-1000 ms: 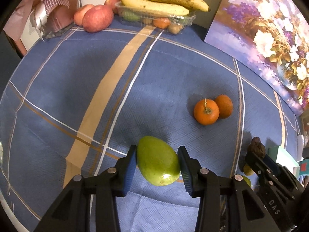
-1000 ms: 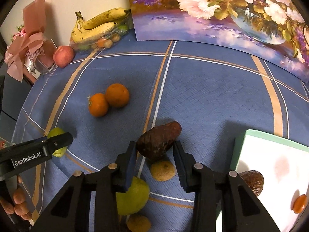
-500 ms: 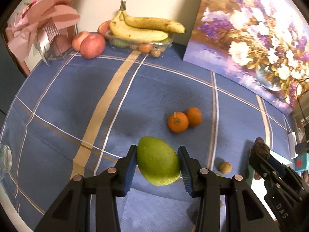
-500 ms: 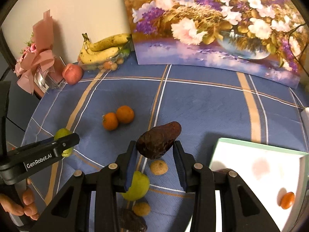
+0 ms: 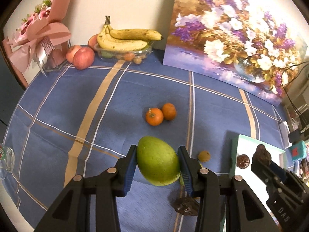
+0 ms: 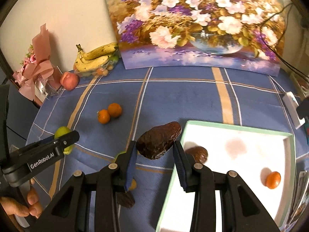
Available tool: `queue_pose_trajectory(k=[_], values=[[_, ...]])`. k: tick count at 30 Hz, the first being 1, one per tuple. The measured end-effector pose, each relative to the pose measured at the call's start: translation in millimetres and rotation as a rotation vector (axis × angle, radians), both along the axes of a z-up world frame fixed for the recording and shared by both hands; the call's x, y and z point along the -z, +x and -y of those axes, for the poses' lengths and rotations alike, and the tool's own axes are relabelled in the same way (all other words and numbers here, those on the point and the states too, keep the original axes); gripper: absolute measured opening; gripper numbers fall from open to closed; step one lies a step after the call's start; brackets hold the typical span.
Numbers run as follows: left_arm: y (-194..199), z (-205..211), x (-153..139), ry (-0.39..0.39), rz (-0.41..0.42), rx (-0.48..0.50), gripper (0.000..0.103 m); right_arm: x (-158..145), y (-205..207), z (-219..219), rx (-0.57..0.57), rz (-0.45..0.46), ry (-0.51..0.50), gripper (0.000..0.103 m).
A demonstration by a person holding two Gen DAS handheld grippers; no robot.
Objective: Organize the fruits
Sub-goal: 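Carry the green pear and the date with both tools into the tray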
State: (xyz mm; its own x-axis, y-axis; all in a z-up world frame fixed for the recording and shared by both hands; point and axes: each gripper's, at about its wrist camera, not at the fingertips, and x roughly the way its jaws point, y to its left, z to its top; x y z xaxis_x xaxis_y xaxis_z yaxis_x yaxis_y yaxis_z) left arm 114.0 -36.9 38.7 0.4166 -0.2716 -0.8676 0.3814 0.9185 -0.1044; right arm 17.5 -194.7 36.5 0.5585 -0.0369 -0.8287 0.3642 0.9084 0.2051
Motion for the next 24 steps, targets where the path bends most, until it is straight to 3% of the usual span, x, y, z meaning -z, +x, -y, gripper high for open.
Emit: queue_pose_trajectory(k=[13,24], values=[[-19,16,-11,0.028,0.048,0.030,0.045,-1,-44,6,0.033,-0.020,-0.014,0.039],[-30,42,-5,0.057,0.049,0.080,0.045,6,-56,28,0.070,-0.029,0.004,0.039]])
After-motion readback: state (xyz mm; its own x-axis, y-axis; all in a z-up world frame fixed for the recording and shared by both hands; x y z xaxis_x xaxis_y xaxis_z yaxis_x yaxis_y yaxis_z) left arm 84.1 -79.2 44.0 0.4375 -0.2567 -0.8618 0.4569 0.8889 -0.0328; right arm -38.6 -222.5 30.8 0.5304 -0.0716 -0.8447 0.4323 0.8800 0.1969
